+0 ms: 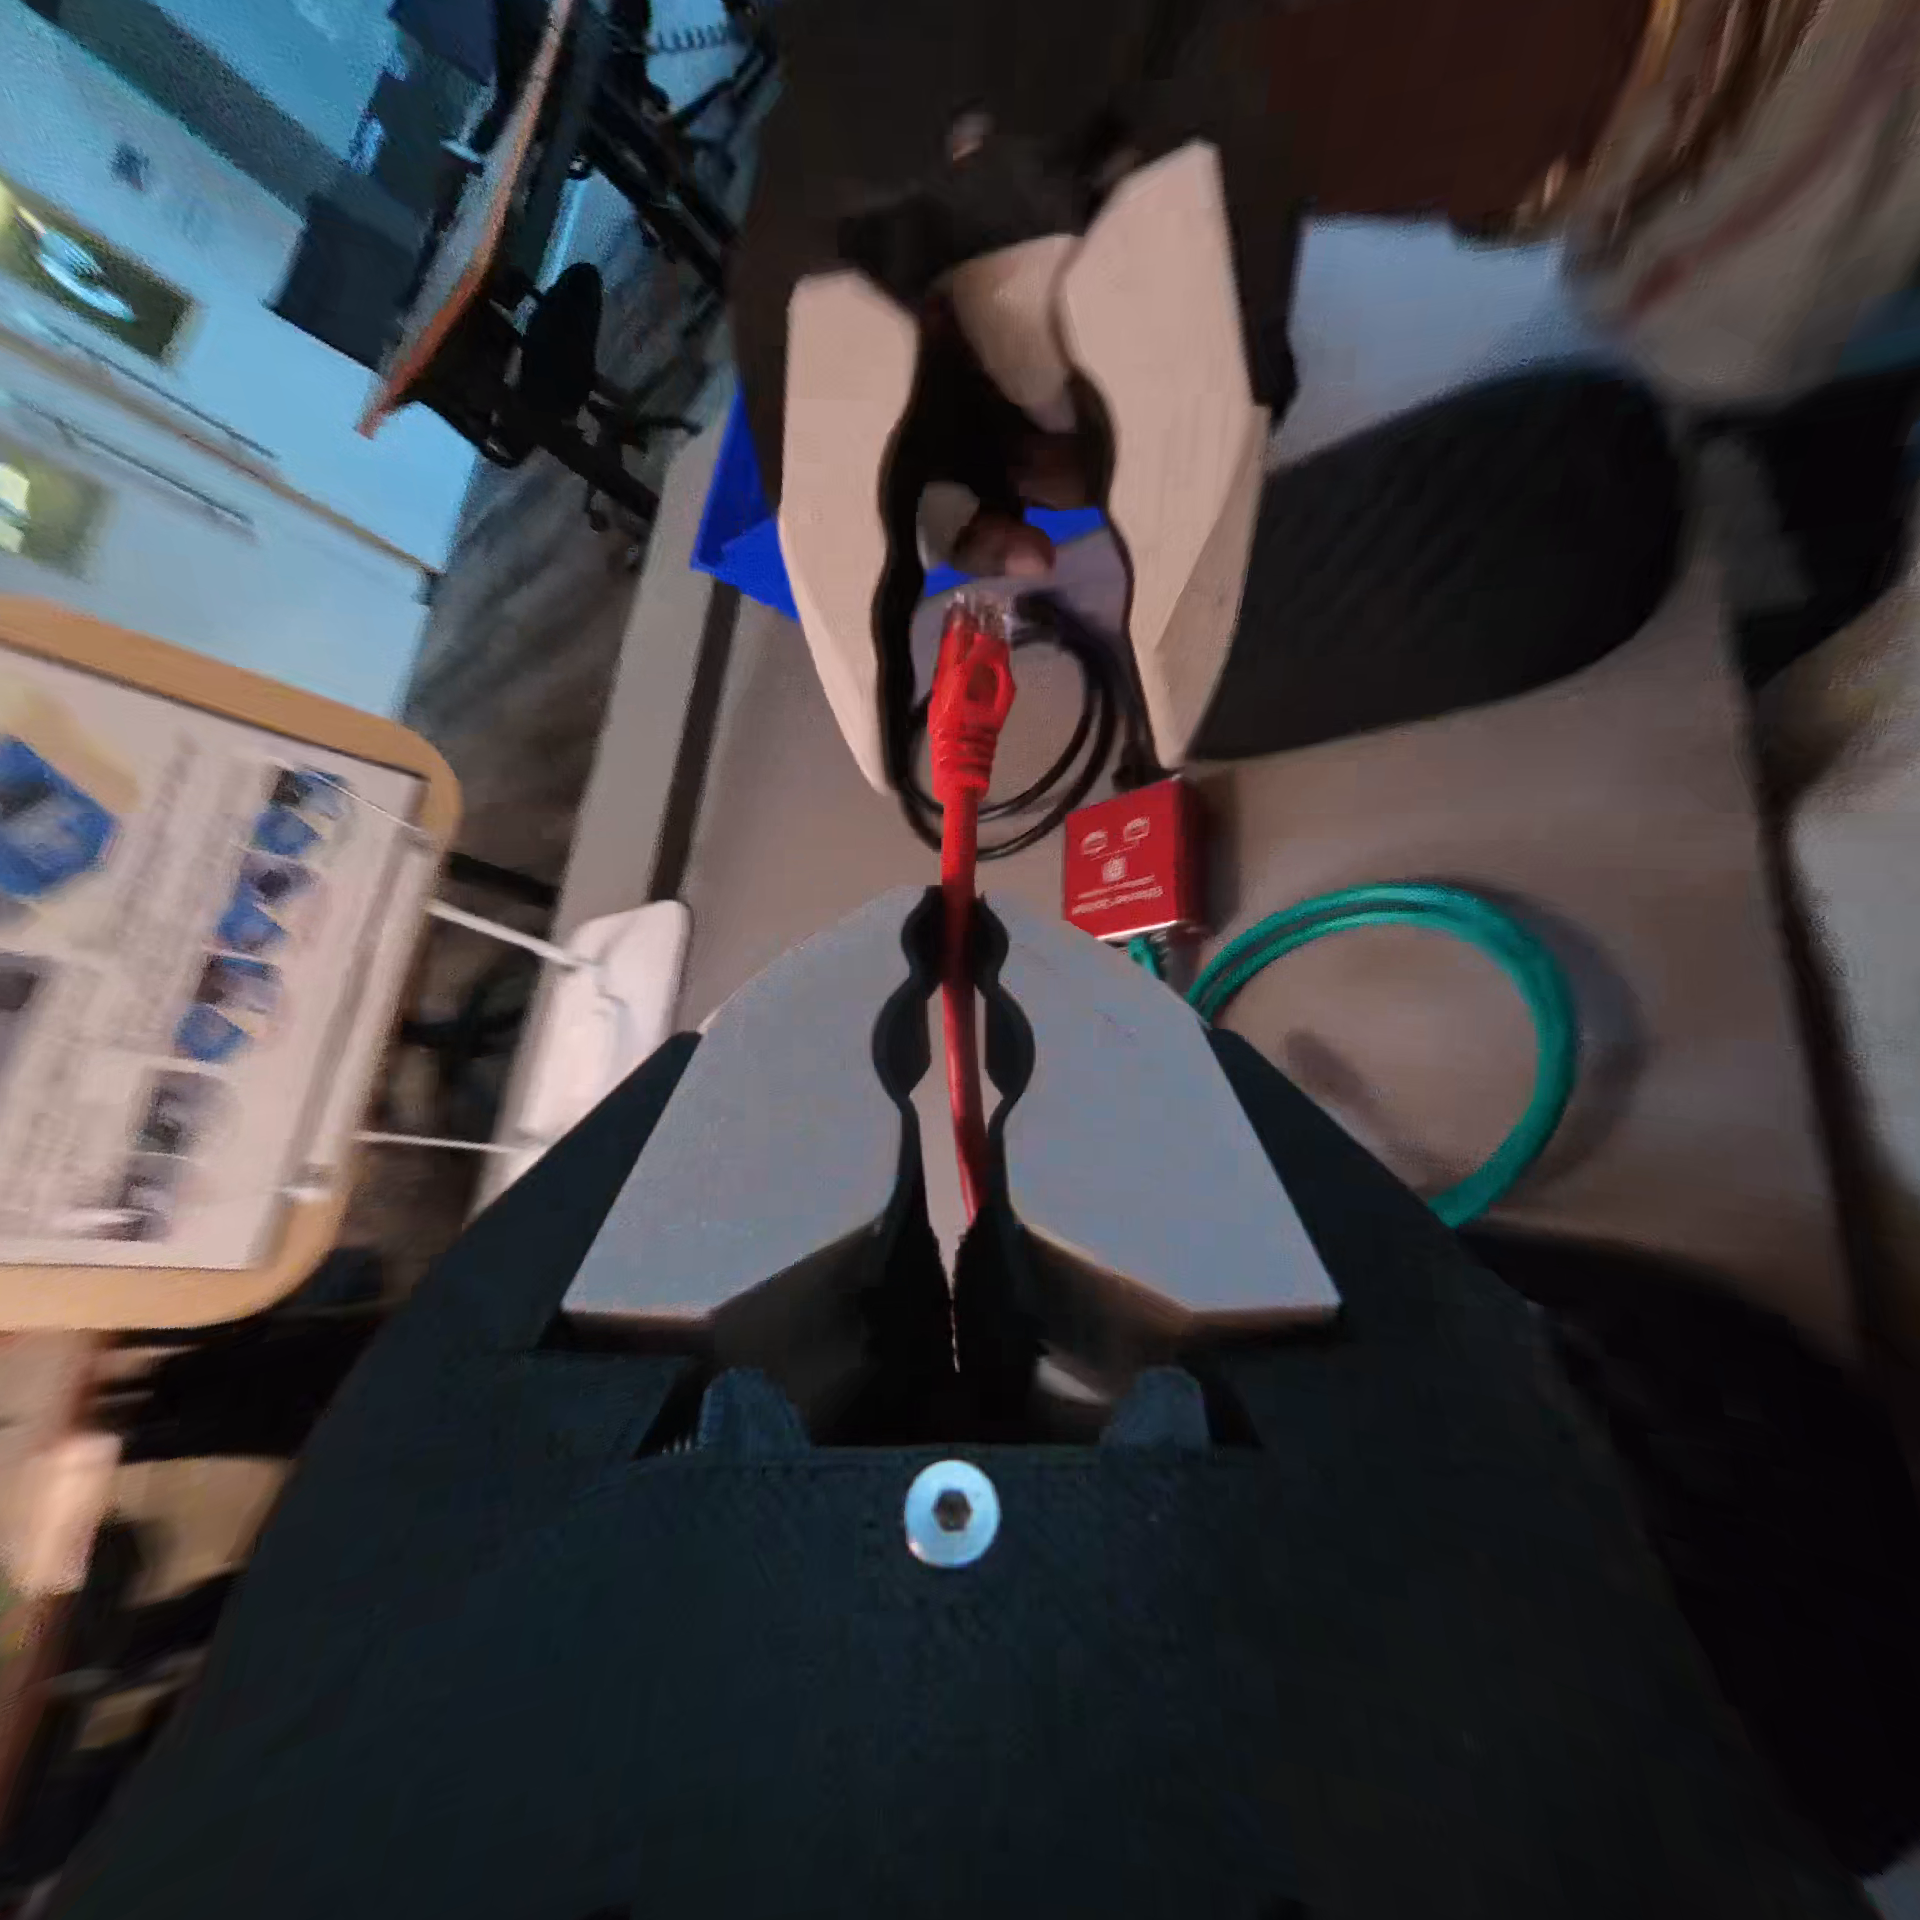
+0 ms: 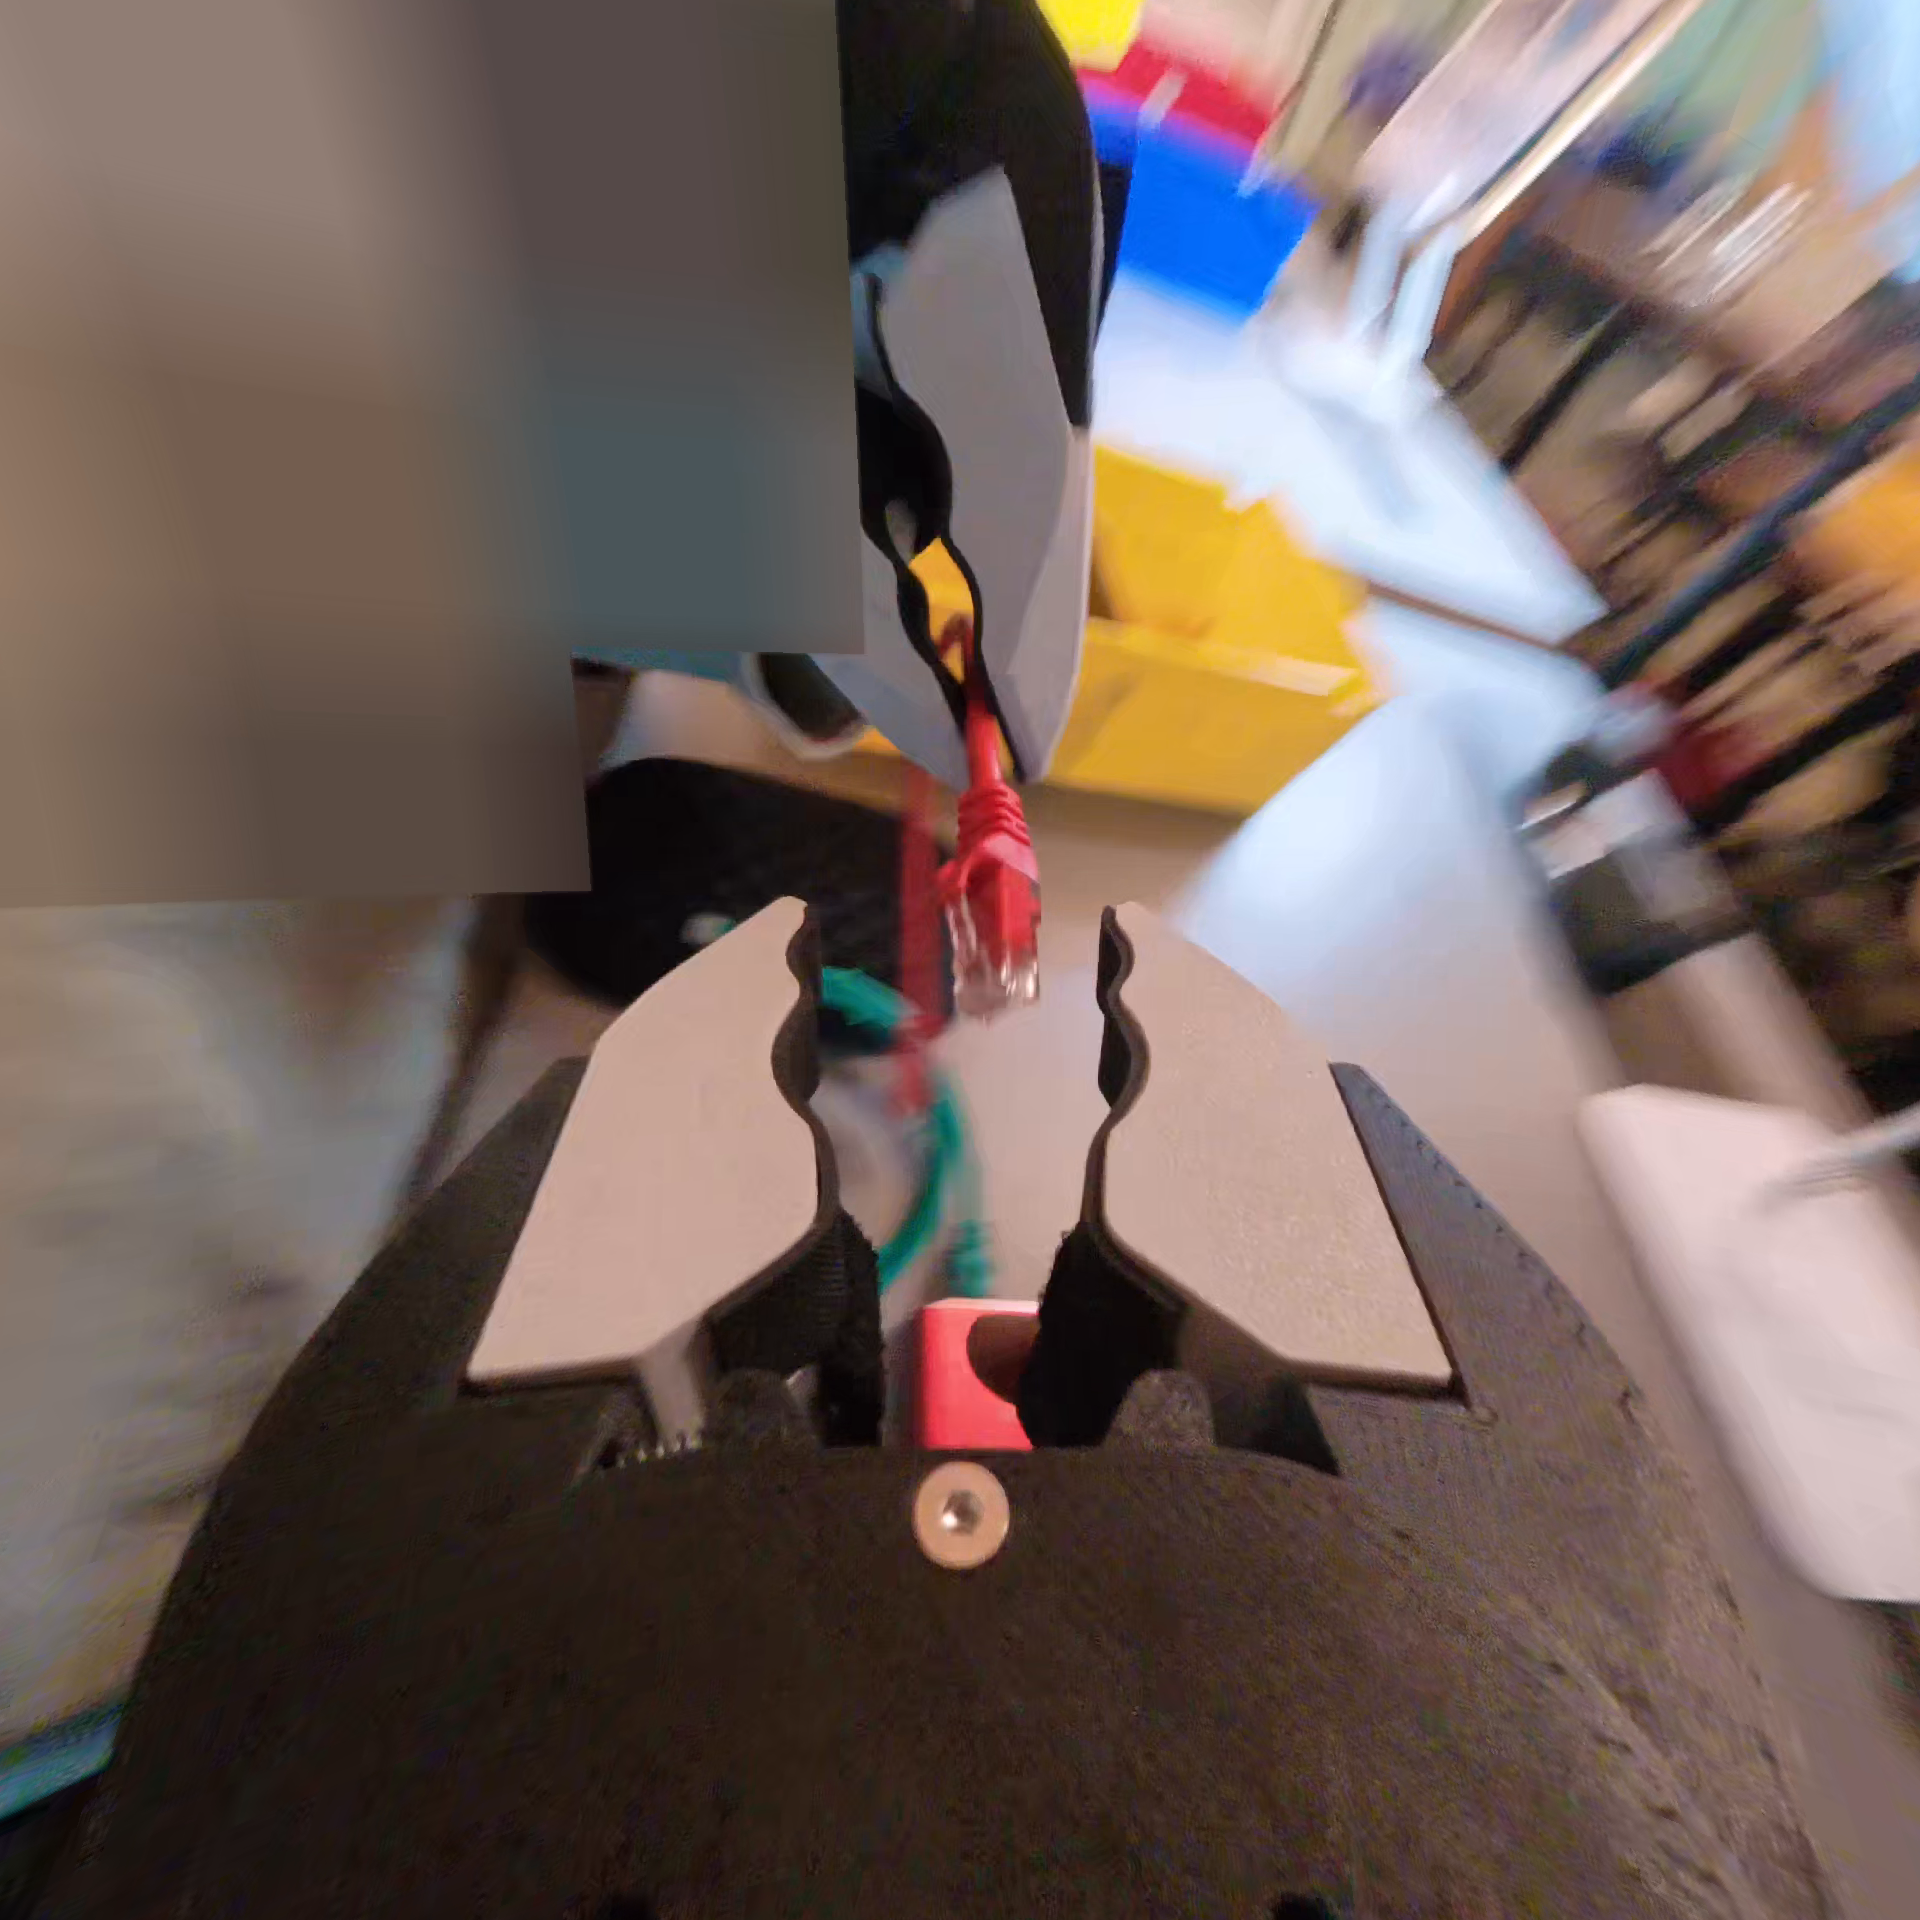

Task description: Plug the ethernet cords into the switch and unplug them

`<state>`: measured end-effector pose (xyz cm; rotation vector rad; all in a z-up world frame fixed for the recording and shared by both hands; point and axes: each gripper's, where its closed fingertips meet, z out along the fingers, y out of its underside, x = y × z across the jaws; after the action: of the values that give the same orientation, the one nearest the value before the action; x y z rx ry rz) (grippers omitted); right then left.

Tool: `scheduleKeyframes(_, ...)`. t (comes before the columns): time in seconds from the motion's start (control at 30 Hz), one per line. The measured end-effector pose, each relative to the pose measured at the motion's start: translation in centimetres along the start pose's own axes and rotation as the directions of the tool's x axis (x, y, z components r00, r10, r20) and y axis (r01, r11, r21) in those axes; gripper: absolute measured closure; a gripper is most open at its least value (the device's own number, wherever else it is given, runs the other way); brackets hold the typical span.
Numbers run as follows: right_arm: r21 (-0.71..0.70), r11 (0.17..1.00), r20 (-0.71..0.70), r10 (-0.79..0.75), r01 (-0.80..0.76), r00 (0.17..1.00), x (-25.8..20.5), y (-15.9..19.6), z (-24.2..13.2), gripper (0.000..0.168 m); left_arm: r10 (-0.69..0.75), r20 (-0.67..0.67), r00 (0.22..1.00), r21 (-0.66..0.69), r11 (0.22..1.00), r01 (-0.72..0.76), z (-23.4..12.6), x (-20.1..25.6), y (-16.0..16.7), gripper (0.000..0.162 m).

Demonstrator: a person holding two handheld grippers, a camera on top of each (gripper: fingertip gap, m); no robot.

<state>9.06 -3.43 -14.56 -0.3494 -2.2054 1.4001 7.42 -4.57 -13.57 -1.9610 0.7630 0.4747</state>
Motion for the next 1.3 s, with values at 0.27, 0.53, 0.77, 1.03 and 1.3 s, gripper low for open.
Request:
scheduleKeyframes(0.27, 0.139, 0.915, -0.249, -0.339, 0.38, 0.907, 0.6, -3.8, -1.3, 0.132, -0.275, -0.233, 0.933, 0.087, 0.949, 0.302, -1.3, 0.1, 0.2, 0.157)
scheduleKeyframes(0.53, 0.155, 0.933, -0.165, -0.3, 0.326, 0.939, 0.0, -2.7, -0.4, 0.149, -0.304, -0.316, 0.899, 0.113, 0.929, 0.354, -1.5, 1.4, 0.3, 0.157)
scheduleKeyframes(0.77, 0.219, 0.958, -0.097, -0.167, 0.185, 0.981, -0.2, -1.9, 0.0, 0.156, -0.307, -0.271, 0.913, 0.146, 0.924, 0.354, -0.8, 1.2, 0.9, 0.146)
scheduleKeyframes(1.03, 0.414, 0.905, 0.014, 0.102, -0.099, 0.995, -0.4, -0.4, 0.9, 0.156, -0.276, -0.201, 0.94, 0.369, 0.868, 0.334, 0.1, 1.4, -0.4, 0.135)
scheduleKeyframes(1.3, 0.459, 0.883, 0.045, 0.087, -0.098, 0.995, -0.8, 0.0, 0.7, 0.156, -0.312, -0.306, 0.9, 0.38, 0.827, 0.415, 1.0, 2.7, 0.2, 0.148)
